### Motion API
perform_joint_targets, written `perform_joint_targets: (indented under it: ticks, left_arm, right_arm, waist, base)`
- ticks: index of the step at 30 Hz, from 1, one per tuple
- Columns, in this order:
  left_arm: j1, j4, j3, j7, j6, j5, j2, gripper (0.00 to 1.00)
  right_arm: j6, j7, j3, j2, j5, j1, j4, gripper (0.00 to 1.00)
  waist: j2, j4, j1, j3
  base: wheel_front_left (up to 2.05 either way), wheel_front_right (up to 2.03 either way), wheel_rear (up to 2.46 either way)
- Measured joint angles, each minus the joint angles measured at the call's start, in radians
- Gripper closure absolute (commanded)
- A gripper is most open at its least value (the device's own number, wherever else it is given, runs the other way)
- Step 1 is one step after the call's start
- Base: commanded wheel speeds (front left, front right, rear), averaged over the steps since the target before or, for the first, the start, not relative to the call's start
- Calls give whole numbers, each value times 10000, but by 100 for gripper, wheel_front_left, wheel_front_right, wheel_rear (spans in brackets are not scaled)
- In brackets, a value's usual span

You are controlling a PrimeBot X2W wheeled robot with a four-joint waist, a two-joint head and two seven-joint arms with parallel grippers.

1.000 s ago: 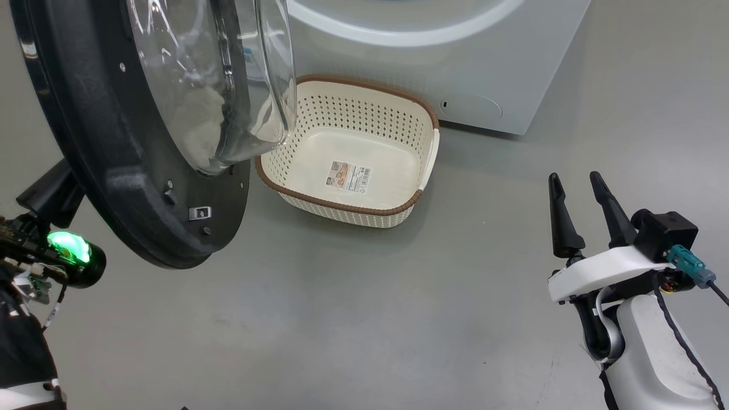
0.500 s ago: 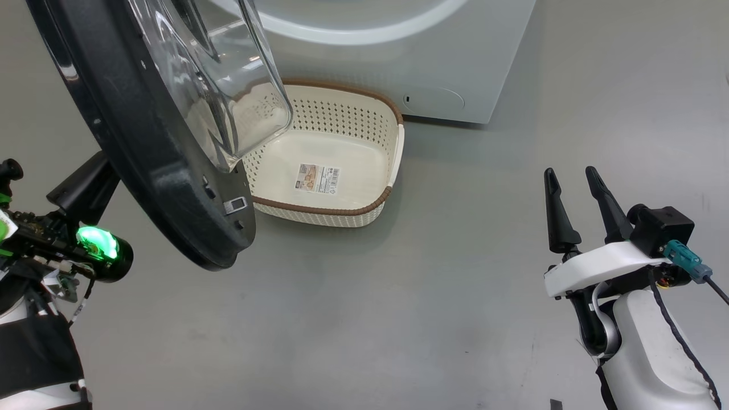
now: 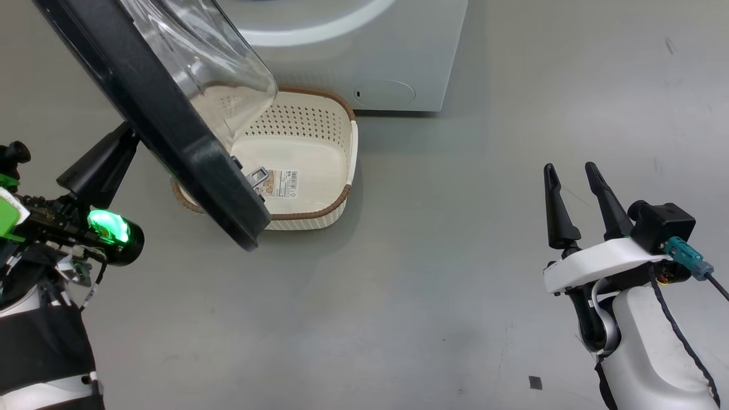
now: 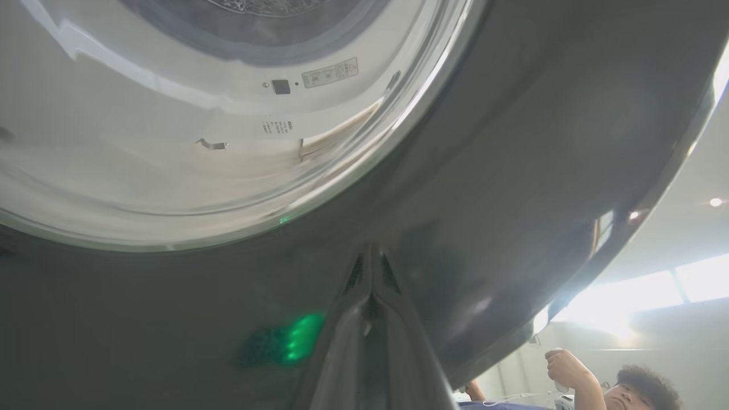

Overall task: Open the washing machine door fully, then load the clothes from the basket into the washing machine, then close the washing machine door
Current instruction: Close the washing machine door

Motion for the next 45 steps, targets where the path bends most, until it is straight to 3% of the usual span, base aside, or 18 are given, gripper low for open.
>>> perform_joint_targets:
  ticks: [11,29,45]
  left_arm:
    - [-678,-368,-59,-1001,-2,-199,-69,100]
    - [-1523,-669,-1319,-2065,-56,-382,-81,100]
    - [-2085,-581,-1820,-2897,-56,-71,-90,100]
  right_arm:
    - [2,0,-10,35,4,-110,-86,0]
    - [0,0,-167,151,4,-502,-355,0]
    - [0,0,-656,242,4,-620,-516,0]
  waist:
    - [0,-750,0,278]
    - [0,-1583,0,1255]
    - [0,-1873,0,1811]
  base:
    - [0,0,0]
    - [0,0,0]
    - [0,0,0]
